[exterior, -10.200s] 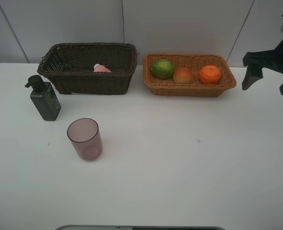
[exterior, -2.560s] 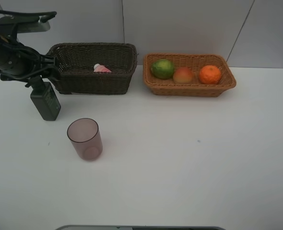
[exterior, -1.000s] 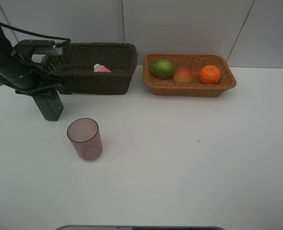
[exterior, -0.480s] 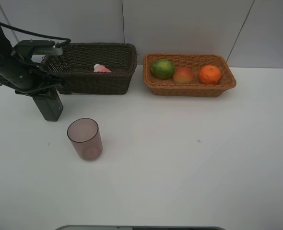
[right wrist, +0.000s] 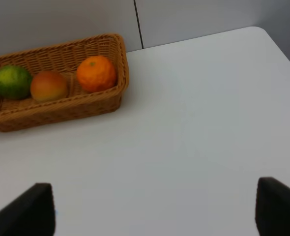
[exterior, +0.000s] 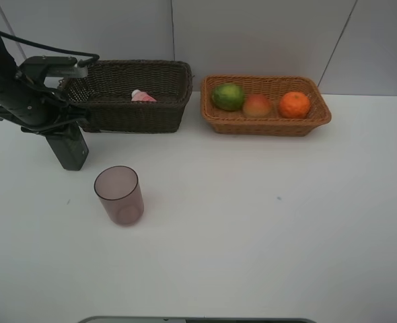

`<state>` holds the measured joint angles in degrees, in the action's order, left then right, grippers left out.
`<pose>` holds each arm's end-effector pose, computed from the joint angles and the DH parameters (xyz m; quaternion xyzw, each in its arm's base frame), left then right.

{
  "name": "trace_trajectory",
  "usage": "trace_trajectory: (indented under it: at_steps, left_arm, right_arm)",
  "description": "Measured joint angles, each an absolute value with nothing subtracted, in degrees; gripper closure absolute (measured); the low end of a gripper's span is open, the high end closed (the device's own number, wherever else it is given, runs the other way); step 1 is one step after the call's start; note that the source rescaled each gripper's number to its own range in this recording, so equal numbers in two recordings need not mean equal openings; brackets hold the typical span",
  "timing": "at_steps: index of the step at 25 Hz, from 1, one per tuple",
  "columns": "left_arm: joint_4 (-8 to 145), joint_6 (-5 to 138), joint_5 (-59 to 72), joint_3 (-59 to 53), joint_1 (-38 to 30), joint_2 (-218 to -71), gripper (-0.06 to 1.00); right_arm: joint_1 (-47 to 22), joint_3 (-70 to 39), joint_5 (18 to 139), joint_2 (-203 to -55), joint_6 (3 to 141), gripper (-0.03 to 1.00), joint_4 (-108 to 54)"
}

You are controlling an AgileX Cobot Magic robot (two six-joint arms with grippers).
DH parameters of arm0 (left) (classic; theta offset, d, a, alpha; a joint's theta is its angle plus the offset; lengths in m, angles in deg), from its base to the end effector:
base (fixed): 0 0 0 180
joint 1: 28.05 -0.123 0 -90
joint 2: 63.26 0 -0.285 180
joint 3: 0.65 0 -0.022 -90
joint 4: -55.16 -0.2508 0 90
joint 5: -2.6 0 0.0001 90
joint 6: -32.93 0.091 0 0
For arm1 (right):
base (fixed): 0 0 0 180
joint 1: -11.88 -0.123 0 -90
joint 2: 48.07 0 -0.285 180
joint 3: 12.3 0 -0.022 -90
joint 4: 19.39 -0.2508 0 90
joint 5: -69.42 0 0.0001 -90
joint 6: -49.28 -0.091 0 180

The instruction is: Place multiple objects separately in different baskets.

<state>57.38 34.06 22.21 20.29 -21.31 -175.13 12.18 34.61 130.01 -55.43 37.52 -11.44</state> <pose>0.3446 -0.0419 0.1525 0.0505 0.9698 -0.0223 0.2375 -0.0099 -0.0109 0.2861 0.0921 0.8357 -0.0153 0.5413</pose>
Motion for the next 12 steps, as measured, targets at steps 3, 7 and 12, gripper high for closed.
trace_trajectory:
  at_steps: [3,7,12]
  left_arm:
    - [57.4,34.1,22.9,20.3,-21.3,-174.5,0.48]
    - [57.4,34.1,25.3,18.8,-21.3,-171.8,0.48]
    - [57.4,33.8,31.9,14.2,-21.3,-167.2,0.48]
  right_arm:
    - [12.2,34.6,130.0,-55.4,37.5,0.18,-11.4]
    - [12.2,34.6,130.0,-55.4,37.5,0.18,-11.4]
    - [12.2,34.6,130.0,-55.4,37.5,0.18,-11.4]
